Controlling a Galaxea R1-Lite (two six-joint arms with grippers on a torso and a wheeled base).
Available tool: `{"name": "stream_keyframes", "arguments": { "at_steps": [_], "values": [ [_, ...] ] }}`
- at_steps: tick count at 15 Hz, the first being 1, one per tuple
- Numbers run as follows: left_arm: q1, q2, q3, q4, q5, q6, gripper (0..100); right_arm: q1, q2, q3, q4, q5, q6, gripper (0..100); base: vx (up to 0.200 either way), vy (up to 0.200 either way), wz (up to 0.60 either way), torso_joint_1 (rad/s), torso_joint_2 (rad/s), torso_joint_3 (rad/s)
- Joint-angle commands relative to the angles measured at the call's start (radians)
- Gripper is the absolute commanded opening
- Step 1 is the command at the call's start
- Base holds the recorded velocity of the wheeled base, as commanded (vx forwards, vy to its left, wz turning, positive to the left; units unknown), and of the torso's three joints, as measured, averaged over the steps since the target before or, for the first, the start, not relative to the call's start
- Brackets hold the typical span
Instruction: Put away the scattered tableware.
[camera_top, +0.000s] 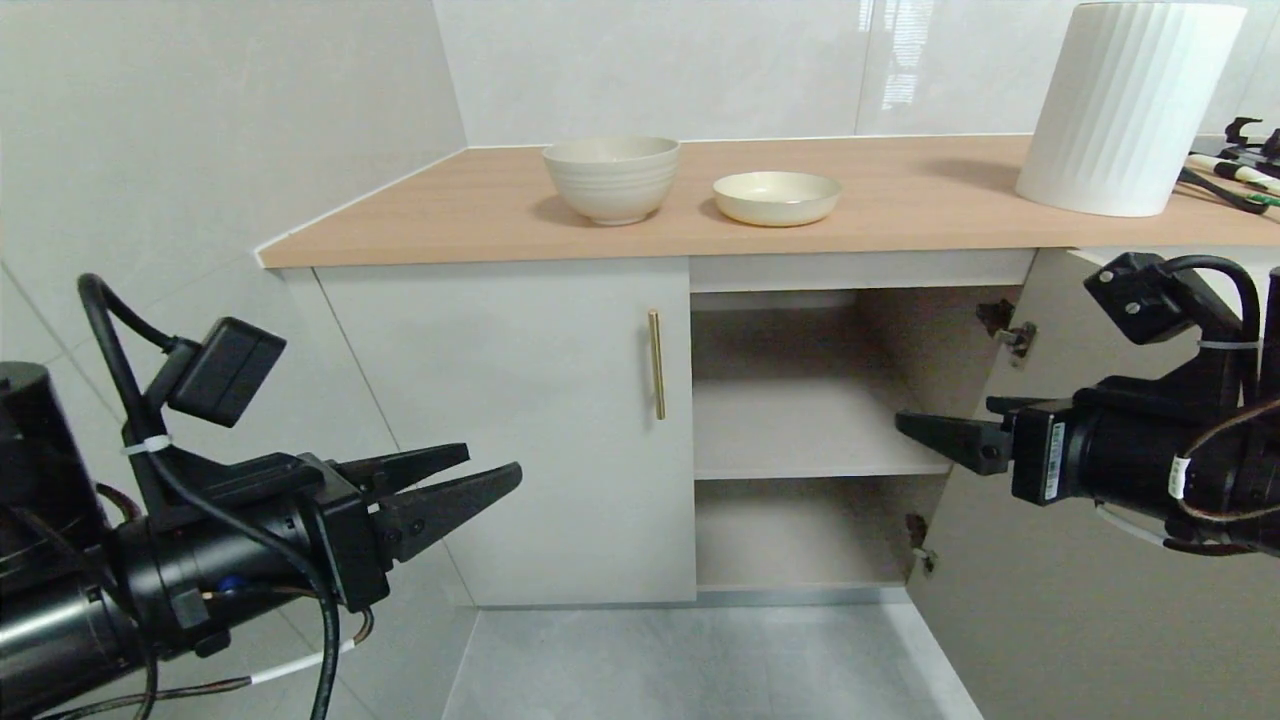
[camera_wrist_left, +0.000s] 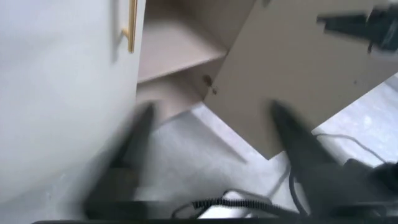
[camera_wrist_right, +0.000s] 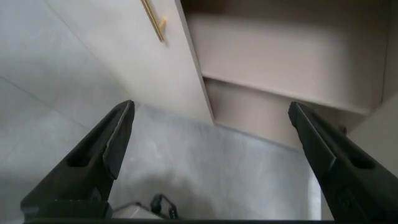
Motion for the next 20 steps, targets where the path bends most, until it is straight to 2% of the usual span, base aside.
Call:
{"name": "stream_keyframes", "arguments": {
  "at_steps": [1,3,5,7,11,20],
  "values": [
    [0.001,-0.007,-0.026,0.003,0.002,-0.006,100,-0.003,-0.035,-0.009,0.012,-0.001,0.001,100,0.000,0.000,0.00,0.000,0.00,0.000],
    [0.004,-0.030,-0.064,0.083,0.005,-0.037,100,-0.003,-0.040,-0.012,0.015,-0.001,0.002,100,0.000,0.000,0.00,0.000,0.00,0.000],
    [0.006,-0.065,-0.122,0.239,0.014,-0.040,100,-0.003,-0.040,-0.012,0.015,-0.001,0.002,100,0.000,0.000,0.00,0.000,0.00,0.000],
    [0.006,-0.084,-0.144,0.304,0.014,-0.040,100,-0.003,-0.042,-0.011,0.015,-0.006,0.002,100,0.000,0.000,0.00,0.000,0.00,0.000],
    [0.007,-0.090,-0.142,0.308,0.014,-0.037,100,-0.003,-0.038,-0.009,0.015,-0.011,0.002,100,0.000,0.000,0.00,0.000,0.00,0.000],
    [0.016,-0.096,-0.144,0.311,0.012,-0.035,100,-0.003,-0.042,-0.003,0.046,-0.006,0.001,100,0.200,0.000,0.00,0.002,0.00,0.003]
  ]
}}
